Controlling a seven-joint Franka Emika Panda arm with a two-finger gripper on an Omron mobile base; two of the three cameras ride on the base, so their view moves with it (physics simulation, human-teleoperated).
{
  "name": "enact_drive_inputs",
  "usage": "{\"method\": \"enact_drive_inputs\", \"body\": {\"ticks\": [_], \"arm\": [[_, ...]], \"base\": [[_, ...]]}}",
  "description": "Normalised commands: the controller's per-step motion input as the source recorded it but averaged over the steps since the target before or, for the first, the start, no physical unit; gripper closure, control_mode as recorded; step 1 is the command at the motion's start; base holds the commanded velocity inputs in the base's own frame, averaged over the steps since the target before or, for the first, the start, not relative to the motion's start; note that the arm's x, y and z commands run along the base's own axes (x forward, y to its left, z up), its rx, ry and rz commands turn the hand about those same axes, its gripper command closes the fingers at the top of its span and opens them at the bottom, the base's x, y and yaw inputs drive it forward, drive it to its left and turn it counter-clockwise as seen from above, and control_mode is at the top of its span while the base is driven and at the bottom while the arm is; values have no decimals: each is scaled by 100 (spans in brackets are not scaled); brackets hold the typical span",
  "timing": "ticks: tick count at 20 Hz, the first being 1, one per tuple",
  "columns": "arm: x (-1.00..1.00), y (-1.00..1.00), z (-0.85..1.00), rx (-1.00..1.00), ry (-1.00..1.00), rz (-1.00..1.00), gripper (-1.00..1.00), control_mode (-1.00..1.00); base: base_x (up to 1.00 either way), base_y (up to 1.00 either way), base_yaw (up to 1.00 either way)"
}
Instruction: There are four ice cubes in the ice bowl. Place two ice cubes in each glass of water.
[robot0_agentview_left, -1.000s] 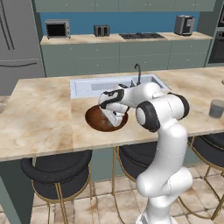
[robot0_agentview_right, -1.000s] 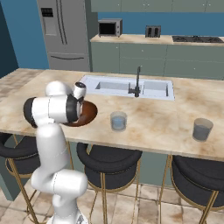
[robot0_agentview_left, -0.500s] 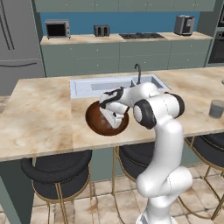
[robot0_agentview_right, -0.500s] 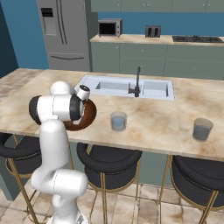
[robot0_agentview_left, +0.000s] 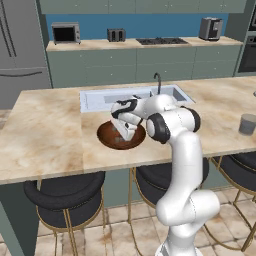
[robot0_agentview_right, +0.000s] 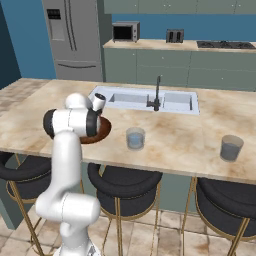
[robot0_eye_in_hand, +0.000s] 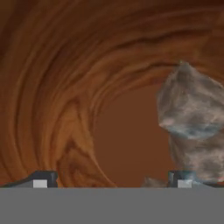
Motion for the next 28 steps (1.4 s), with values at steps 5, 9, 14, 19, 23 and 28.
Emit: {"method": "enact_drive_inputs", "body": {"ticks": [5,9,14,19,23,28], "arm": [[21,10,-11,2,10,0,-100,-100],[4,7,-27,1,16,0,-100,-100],[0,9,-15,3,19,0,-100,-100],[-7,9,-1,2,14,0,-100,-100],[-25,21,-6,0,6,0,-100,-100],[-4,12,-2,0,1,0,-100,-100]], "base": [[0,0,0],[0,0,0],[0,0,0],[0,0,0],[0,0,0],[0,0,0]]}}
